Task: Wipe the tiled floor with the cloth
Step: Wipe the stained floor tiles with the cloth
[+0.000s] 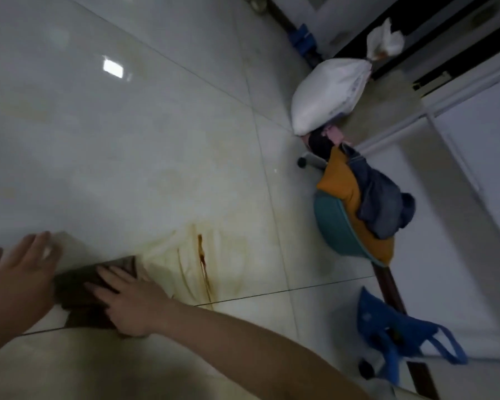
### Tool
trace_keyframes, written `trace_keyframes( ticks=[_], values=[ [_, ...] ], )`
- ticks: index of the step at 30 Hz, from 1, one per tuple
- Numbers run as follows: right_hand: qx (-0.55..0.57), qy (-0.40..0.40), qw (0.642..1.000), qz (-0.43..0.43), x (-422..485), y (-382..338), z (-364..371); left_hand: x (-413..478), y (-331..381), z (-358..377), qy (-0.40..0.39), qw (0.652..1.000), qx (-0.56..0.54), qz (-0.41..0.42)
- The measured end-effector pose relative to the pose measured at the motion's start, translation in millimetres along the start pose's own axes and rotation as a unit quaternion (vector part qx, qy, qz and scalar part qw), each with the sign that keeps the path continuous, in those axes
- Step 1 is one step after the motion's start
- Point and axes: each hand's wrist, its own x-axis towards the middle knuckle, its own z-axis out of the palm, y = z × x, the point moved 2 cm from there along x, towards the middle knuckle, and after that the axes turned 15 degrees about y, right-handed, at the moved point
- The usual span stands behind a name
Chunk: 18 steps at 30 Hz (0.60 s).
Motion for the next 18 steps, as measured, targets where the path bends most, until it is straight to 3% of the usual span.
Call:
trace_keyframes(
  ticks=[7,12,15,18],
  values=[
    [0.119,0.125,0.984,0.033,27.0,29.7,27.4,-7.7,35.3,-17.7,-0.058,0.993,0.092,0.044],
    [0.09,0.167,0.976,0.11,-19.5,171.8,43.6,-2.3,80.5,-32.2,-0.03,0.985,0.137,0.099],
    [0.097,0.188,0.958,0.194,-85.2,255.9,61.6,4.5,113.7,-18.8,-0.028,0.988,0.12,0.094],
    [0.113,0.215,0.905,0.35,-91.3,285.9,70.3,8.1,127.9,-16.5,-0.026,0.992,0.11,0.061]
  ],
)
